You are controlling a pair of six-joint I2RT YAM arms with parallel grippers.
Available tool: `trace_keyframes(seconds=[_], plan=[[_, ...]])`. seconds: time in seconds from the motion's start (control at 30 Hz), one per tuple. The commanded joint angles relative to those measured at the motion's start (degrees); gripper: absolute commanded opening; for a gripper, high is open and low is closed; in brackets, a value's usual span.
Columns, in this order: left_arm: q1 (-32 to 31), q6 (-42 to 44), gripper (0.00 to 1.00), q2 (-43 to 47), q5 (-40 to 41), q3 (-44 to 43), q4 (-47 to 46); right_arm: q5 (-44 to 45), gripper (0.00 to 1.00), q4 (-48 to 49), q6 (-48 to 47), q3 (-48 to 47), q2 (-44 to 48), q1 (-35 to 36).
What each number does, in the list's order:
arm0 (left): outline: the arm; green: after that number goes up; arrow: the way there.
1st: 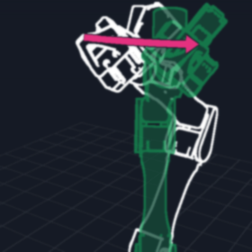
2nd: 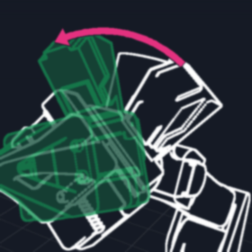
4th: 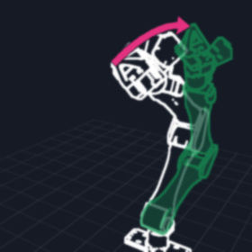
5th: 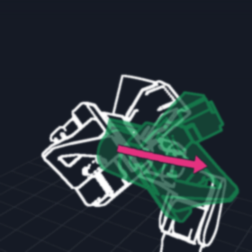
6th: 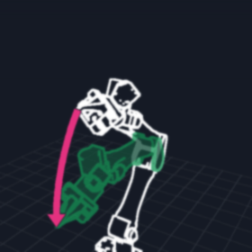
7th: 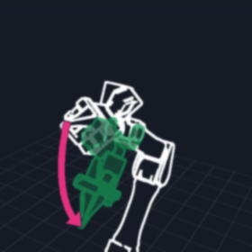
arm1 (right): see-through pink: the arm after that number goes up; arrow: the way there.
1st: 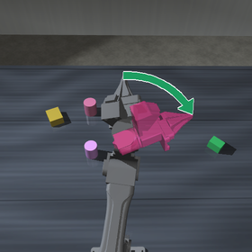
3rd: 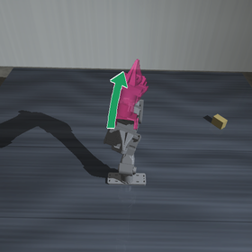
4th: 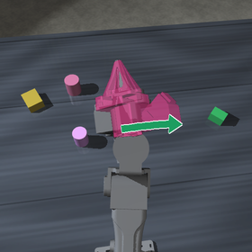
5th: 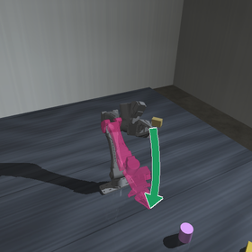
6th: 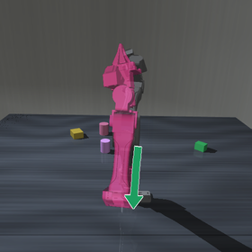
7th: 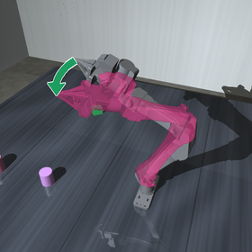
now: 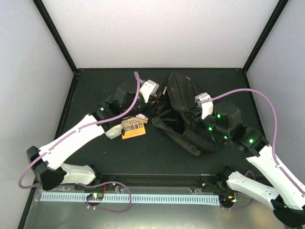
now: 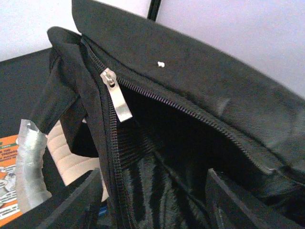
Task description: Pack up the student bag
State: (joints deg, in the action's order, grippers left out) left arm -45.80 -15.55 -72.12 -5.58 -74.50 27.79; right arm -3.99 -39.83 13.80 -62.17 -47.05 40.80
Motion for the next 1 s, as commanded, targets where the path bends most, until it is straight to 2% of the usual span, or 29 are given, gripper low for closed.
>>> trace_keyframes(seconds=[0.0, 0.03, 0.3, 0.37, 0.6, 0.73, 0.87, 0.97], plan=[[0.4, 2.8, 0.57, -3.5, 2.2, -3.4, 5.4, -1.3, 0.02, 5.2, -1.3, -1.3, 0.5, -0.1], [0.5, 3.1, 0.54, -4.3, 3.3, -3.7, 6.0, -1.4, 0.02, 5.2, -1.4, -1.3, 0.5, -0.1], [2.0, 2.3, 0.03, -8.1, 11.8, -4.7, 10.1, 1.4, 0.02, 5.7, -1.4, -1.1, 2.4, -0.1], [3.2, 1.5, 0.02, -8.1, 12.4, -4.1, 11.1, 4.9, 0.02, 5.9, -0.7, -0.6, 3.8, -0.1], [6.9, -1.1, 0.02, -4.5, 10.5, 2.3, 10.1, 31.8, 0.02, 0.4, 5.9, -0.7, 6.8, -0.1], [8.3, -3.1, 0.02, -2.0, 9.7, 6.2, 7.6, 42.7, 0.02, -3.6, 10.6, -1.6, 7.7, -0.2], [8.9, -4.6, 0.01, -0.1, 9.6, 8.7, 5.8, 47.5, 0.02, -3.8, 13.1, -1.4, 10.1, -0.3], [9.0, -4.8, 0.02, 0.9, 8.8, 9.6, 4.8, 46.9, 0.02, -2.4, 12.2, -0.9, 11.7, -0.3]])
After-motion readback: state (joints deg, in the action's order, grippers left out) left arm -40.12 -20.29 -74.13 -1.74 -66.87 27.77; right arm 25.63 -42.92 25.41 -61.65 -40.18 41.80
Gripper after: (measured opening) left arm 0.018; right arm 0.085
